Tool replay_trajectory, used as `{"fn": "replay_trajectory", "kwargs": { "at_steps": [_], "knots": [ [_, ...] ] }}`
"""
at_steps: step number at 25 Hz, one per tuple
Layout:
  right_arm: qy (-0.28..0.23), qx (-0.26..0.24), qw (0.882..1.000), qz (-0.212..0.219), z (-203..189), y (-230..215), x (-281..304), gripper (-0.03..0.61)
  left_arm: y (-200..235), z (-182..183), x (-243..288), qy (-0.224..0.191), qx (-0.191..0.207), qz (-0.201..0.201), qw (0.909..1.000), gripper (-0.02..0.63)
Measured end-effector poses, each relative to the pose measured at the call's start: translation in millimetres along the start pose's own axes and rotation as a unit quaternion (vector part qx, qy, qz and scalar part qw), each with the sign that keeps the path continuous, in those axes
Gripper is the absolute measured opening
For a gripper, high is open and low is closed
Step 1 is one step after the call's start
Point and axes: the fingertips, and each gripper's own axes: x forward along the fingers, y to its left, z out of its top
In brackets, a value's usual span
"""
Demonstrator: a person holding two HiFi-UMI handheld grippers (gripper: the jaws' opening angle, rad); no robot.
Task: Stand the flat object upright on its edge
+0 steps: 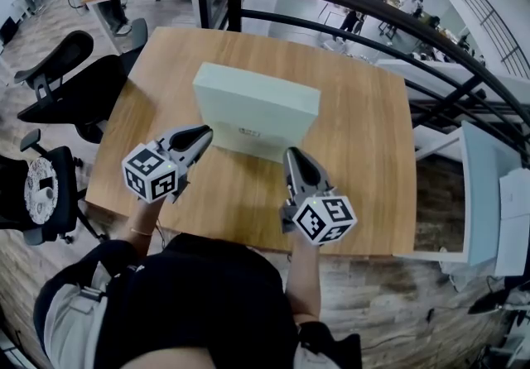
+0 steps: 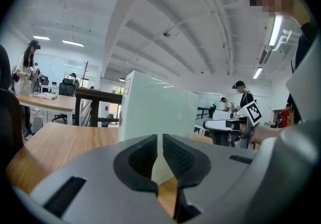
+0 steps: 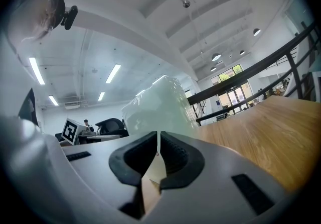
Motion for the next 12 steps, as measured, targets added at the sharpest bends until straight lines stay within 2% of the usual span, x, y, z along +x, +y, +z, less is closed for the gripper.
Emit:
{"fn": "replay_trajectory", "kwargs": {
  "at_steps": [12],
  "knots": [
    [-0.002, 0.001, 1.000, 0.007, -1.3, -5.2, -3.4, 0.034, -3.9, -2.9, 5.0, 0.004, -0.001, 0.002, 1.0000, 0.046]
  ]
}}
